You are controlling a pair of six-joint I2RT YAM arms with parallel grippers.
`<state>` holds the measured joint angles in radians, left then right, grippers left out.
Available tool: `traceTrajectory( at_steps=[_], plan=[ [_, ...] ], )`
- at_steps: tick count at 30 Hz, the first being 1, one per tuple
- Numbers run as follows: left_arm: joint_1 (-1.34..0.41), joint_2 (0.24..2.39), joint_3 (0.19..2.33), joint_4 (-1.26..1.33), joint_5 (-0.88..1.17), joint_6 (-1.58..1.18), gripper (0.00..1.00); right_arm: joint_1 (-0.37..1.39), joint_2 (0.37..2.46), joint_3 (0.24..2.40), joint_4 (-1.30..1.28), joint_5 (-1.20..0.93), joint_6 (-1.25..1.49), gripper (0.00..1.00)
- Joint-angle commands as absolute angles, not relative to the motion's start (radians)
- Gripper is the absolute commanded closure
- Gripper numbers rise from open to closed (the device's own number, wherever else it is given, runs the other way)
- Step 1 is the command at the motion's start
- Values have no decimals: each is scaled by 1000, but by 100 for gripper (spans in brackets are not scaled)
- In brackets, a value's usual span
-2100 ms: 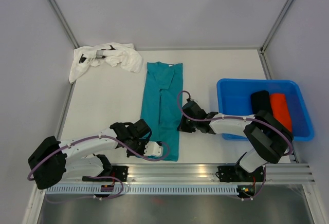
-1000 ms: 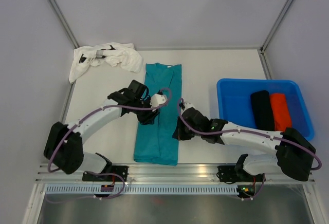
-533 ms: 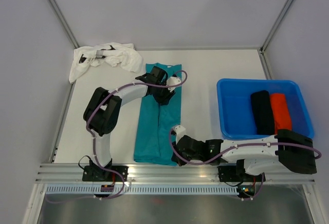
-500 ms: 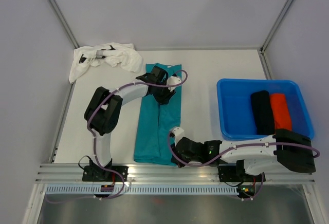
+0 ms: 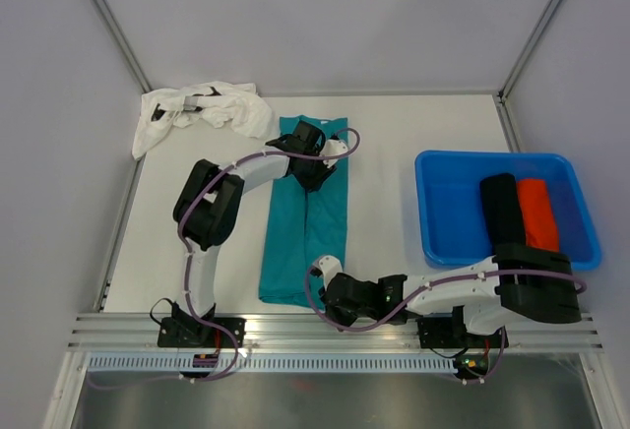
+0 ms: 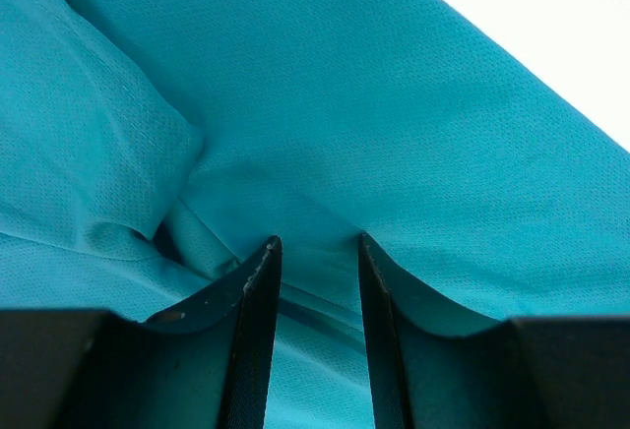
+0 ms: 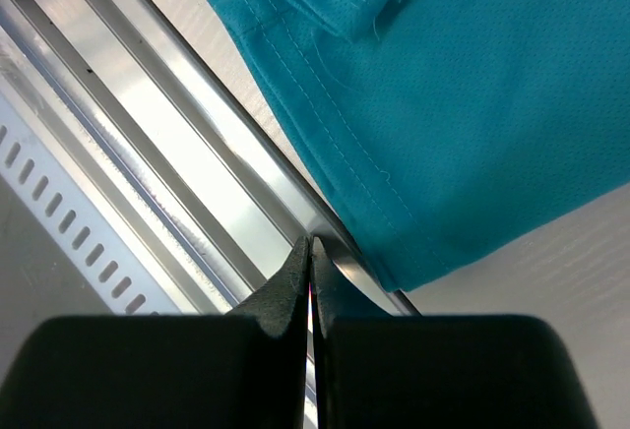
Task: Roll the t-shirts
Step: Roll the tshirt
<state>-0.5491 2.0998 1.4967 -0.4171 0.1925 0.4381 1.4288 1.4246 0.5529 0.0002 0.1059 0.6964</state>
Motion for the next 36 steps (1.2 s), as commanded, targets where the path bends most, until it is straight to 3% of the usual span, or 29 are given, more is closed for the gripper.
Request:
traceTrajectory(
  at_steps=[1,6,9,11,12,15,18,20,23,25,28,36],
  plan=[
    [-546,2122,1529,-436,186,440,57,1430,1382,538,-23,112,654,100],
    [-546,1999,1493,-463,317,436,51,1431,1292,613,-84,127,560,99],
    [-548,1834,1467,-515,432,426,47,1430,1169,632,-136,231,476,93],
    [-546,1682,1433,-577,513,443,45,1430,1059,603,-123,294,390,80],
    [-546,1621,1415,-600,526,452,44,1431,1022,583,-89,305,364,63],
    [-548,1403,1321,-737,514,537,42,1431,866,509,-46,334,241,39],
    [-546,1170,1203,-984,459,762,41,1431,784,488,-67,415,140,30],
    [-546,1041,1102,-1133,389,906,40,1431,764,491,-84,457,42,28],
    [-546,774,941,-1195,379,1069,27,1431,778,503,-109,483,-38,28],
    [-546,634,823,-1149,411,1110,20,1431,830,492,-126,330,-165,32],
    [-548,594,671,-1042,478,1163,21,1431,931,486,-149,217,-215,40],
    [-549,623,463,-985,511,1477,20,1437,1165,558,-175,107,-425,40]
  ],
)
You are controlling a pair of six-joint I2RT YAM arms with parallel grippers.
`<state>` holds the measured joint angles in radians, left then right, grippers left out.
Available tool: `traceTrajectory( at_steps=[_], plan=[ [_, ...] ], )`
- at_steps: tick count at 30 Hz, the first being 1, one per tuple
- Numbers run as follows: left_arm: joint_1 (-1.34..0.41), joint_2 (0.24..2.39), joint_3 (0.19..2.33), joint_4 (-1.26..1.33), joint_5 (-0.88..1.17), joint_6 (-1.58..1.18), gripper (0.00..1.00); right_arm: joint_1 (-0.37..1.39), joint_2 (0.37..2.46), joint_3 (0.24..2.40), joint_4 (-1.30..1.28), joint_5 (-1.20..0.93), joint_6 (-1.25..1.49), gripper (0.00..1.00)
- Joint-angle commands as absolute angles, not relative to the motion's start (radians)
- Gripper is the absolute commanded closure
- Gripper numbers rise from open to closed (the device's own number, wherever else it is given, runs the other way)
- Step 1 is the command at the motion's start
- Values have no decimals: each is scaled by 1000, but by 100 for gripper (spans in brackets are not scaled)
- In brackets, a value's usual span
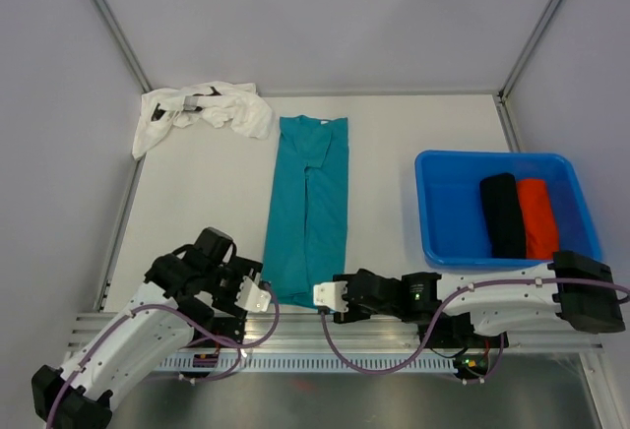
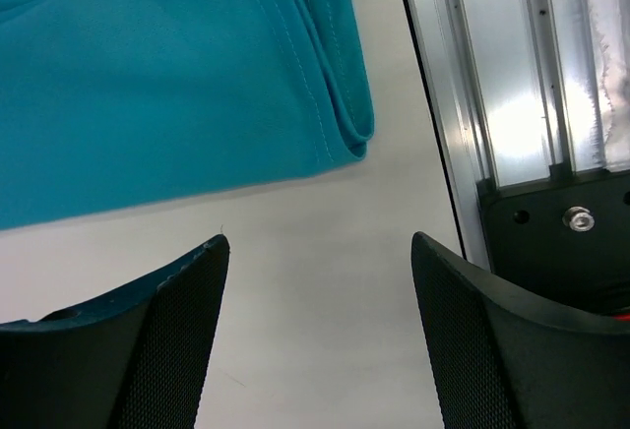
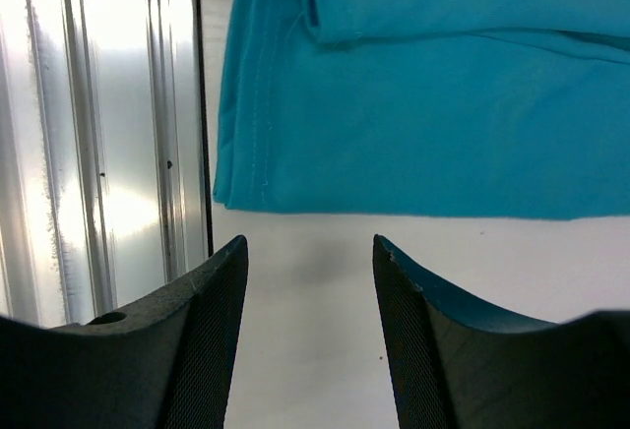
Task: Roll the t-shirts
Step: Roll the tshirt
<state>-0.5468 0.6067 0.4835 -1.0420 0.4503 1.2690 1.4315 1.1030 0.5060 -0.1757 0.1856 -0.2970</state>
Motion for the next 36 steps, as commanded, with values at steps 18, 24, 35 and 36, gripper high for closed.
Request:
traceTrajectory(
  at_steps=[18,24,35,36],
  plan=[
    [-638,904,407,-796,534,1552,31,1421,1347,543,-57,-51,-534,45],
    [-653,948,417,-784,552,1529,33,1368,1348,555,-71,-72,-538,62],
    [-729,929,423,-784,586,1451,59,1336,1305,549,-78,-113,-520,79],
    [-729,954,426,-784,577,1431,65,1332,1301,551,-78,-132,-519,80]
  ],
)
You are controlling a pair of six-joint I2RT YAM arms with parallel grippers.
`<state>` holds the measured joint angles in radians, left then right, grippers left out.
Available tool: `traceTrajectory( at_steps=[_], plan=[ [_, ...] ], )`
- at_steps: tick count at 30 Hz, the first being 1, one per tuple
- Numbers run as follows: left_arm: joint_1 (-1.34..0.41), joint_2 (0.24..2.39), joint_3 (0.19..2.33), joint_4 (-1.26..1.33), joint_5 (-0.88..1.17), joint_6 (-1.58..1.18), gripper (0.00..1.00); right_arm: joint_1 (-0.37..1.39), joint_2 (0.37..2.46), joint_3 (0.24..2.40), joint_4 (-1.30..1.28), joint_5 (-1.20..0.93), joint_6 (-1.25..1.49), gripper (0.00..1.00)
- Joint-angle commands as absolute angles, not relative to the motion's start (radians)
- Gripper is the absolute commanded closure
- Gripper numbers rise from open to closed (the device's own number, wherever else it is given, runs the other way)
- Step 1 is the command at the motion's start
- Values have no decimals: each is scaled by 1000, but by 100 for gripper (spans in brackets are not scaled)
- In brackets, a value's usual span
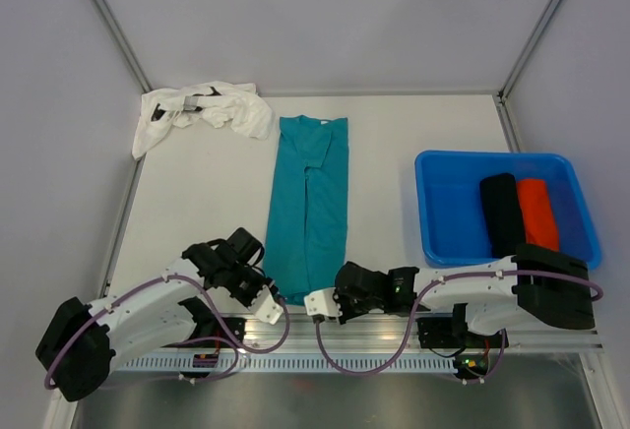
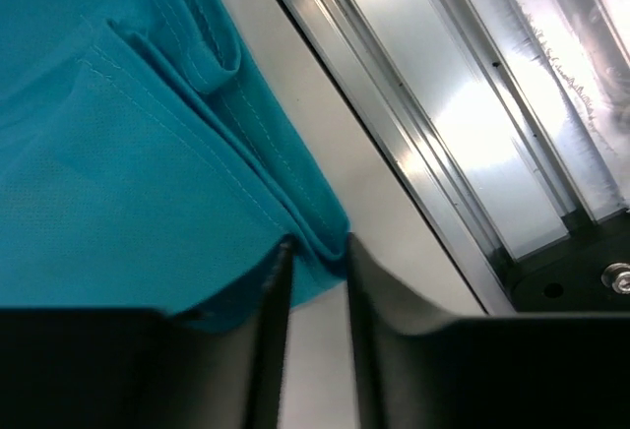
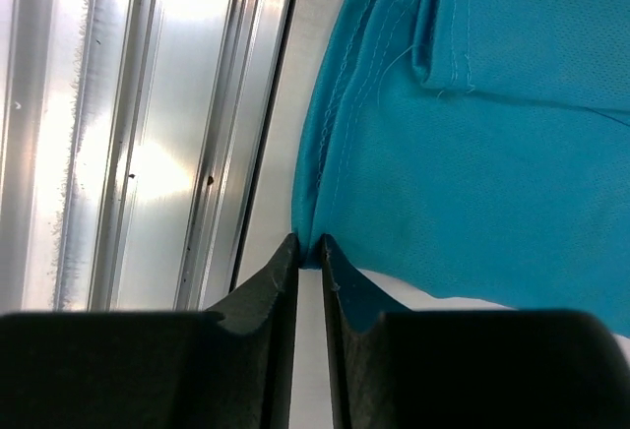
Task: Roll the t-shirts
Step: Roll the tshirt
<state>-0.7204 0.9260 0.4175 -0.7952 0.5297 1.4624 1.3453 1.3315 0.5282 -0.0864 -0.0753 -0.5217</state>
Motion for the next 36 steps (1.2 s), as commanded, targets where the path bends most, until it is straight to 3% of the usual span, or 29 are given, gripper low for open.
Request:
traceTrajectory(
  at_steps=[1,4,15,26,30,36],
  plan=[
    [-729,966,434,-781,571,1411,76,1321,1287,552,-84,-141,-515,82],
    [-729,999,474,-773,554,1321,97,1281,1246,558,-95,-205,-503,86],
    [-621,1084,663,-831,597,1146,98,1135,1226,601,-152,-319,-488,97],
    [-508,1225,804,-844,641,1057,98,1014,1305,736,-251,-385,-378,96],
    [-482,1250,824,-847,655,1037,98,1005,1400,822,-426,-498,-305,97],
    [-468,1247,819,-903,653,1080,98,1005,1474,828,-396,-749,-30,100]
  ],
)
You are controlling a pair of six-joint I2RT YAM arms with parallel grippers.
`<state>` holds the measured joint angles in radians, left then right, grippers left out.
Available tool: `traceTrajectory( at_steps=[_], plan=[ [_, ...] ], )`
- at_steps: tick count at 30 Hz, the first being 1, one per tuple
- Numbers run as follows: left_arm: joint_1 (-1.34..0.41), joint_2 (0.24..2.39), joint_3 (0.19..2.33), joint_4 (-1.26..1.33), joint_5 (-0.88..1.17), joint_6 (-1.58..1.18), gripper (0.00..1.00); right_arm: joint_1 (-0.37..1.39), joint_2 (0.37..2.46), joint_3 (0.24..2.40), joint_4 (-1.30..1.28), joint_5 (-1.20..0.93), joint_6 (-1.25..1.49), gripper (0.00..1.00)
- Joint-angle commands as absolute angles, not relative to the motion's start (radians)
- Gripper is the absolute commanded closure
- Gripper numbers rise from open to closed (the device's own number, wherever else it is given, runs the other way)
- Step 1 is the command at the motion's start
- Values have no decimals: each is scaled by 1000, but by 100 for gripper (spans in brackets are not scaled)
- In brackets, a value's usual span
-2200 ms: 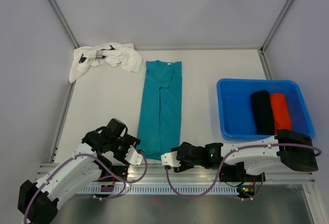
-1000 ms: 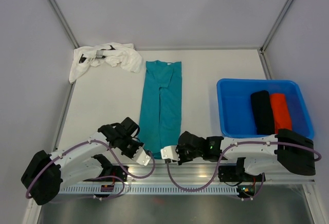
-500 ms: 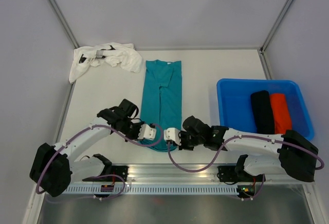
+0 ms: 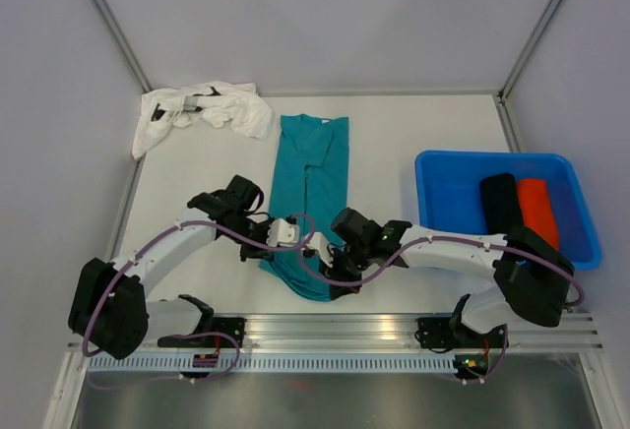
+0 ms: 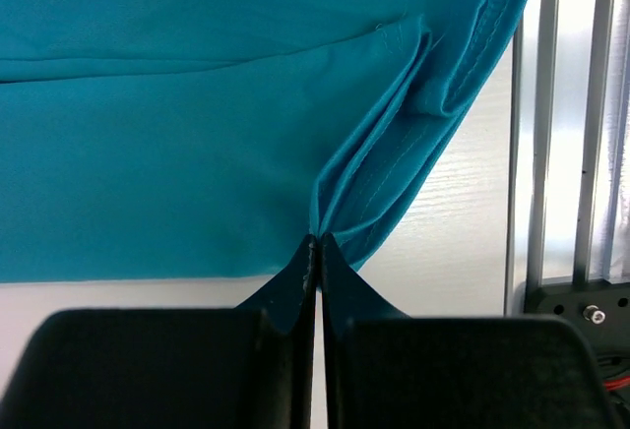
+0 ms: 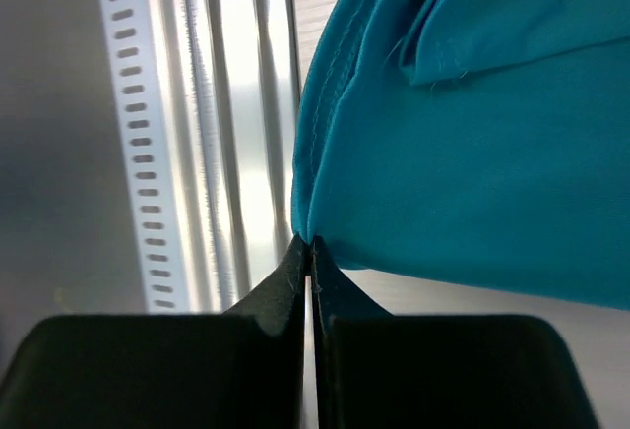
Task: Roll the t-shirts
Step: Roll the tshirt
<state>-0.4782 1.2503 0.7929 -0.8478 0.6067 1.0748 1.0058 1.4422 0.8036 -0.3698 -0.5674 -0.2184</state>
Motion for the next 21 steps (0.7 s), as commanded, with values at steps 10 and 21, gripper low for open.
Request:
traceTrajectory(
  at_steps=[10,21],
  plan=[
    [-453,1203,747,-920,684,1054,98,982,1410,687,-180,-654,210,100],
    [-399,1200,724,-824,690,913,98,878,1463,716,-121,-581,248,100]
  ],
)
